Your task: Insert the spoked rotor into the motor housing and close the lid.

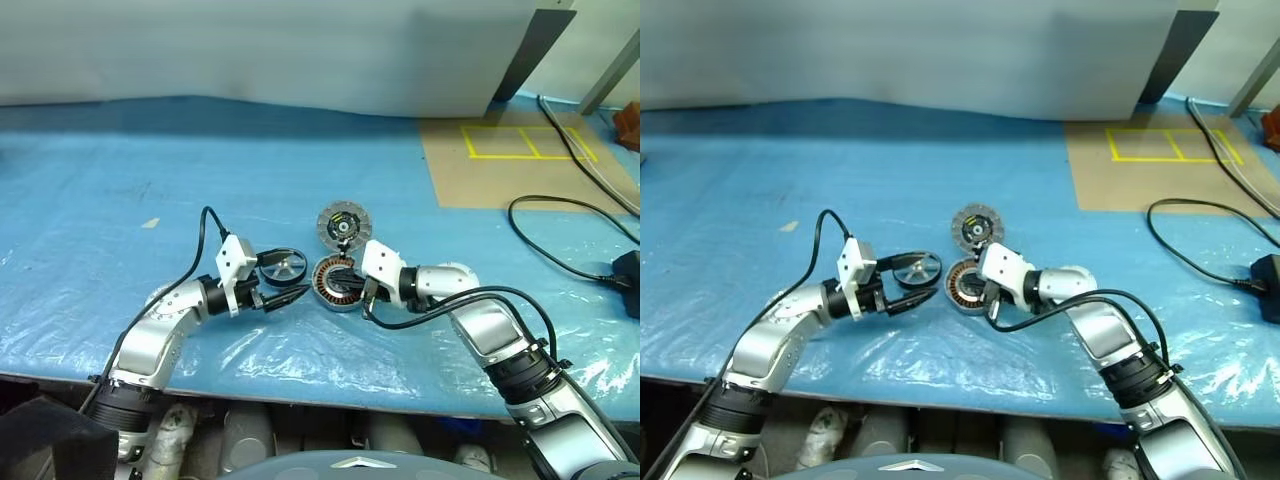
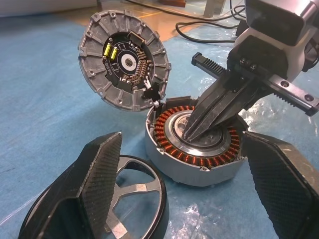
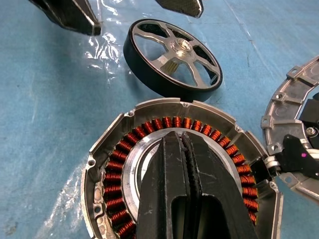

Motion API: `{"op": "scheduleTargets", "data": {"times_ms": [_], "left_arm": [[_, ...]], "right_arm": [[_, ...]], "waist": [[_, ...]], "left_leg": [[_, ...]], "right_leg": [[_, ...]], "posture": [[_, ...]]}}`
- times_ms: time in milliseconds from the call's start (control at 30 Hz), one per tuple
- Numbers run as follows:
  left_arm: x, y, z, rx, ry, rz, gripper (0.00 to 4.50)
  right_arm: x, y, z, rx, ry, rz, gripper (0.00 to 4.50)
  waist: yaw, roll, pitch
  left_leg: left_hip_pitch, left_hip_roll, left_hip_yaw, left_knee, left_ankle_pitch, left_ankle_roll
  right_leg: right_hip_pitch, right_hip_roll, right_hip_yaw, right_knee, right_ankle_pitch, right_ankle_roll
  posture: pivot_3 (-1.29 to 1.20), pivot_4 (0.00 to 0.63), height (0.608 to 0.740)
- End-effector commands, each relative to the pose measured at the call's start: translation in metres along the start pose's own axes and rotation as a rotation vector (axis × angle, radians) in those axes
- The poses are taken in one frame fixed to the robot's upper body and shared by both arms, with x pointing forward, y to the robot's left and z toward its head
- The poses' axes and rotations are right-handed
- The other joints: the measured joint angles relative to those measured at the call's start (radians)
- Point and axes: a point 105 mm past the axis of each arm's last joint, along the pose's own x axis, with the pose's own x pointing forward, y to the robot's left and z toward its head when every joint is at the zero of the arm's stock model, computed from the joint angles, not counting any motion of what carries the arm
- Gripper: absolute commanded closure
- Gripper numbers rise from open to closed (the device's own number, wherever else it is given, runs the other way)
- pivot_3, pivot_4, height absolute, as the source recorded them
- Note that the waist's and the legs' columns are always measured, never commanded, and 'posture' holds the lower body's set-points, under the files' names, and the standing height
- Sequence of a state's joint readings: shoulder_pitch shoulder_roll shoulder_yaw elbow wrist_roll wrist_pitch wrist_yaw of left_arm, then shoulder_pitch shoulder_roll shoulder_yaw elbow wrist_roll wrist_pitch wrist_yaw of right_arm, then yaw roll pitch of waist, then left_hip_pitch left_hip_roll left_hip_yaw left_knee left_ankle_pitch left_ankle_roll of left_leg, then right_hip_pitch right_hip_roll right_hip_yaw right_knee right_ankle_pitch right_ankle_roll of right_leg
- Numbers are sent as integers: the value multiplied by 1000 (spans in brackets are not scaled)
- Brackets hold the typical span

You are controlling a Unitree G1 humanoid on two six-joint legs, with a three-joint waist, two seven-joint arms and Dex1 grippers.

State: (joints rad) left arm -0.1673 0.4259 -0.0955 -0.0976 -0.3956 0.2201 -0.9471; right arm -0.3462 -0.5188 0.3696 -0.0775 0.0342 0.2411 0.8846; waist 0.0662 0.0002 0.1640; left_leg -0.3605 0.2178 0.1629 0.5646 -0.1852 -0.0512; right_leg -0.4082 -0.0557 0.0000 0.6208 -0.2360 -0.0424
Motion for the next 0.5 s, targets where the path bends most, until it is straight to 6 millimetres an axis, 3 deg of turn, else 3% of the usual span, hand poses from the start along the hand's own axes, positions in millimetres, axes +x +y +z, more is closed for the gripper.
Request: {"op": "scheduleTargets", "data": {"times_ms": [33,167,367,500], "left_arm": [[4,-3,12,34,-33,-18,474],[3,-5,15,34,-40,-22,474],[-1,-4,16,40,-33,-26,474],[0,-4,16,41,-31,-25,474]], "right_arm": [[3,10,-28,55,101,30,4489],[-2,7,-19,164,36,29,4489],[-13,-8,28,291,-189,16,4489],[-14,-11,39,321,-218,32,4489]], "waist": [[1,0,0],[1,0,0],[2,0,0],[0,0,0]], "left_leg": [[2,0,0,0,0,0],[6,-1,0,-1,0,0],[1,-1,0,-2,0,0],[-6,-1,0,-2,0,0]], "right_leg": [[2,0,0,0,0,0],[6,-1,1,-1,-1,1],[1,-1,0,-3,0,0],[-6,0,0,-2,0,0]], "posture": [[0,150,740],[0,150,740],[0,150,740],[0,150,740]]}}
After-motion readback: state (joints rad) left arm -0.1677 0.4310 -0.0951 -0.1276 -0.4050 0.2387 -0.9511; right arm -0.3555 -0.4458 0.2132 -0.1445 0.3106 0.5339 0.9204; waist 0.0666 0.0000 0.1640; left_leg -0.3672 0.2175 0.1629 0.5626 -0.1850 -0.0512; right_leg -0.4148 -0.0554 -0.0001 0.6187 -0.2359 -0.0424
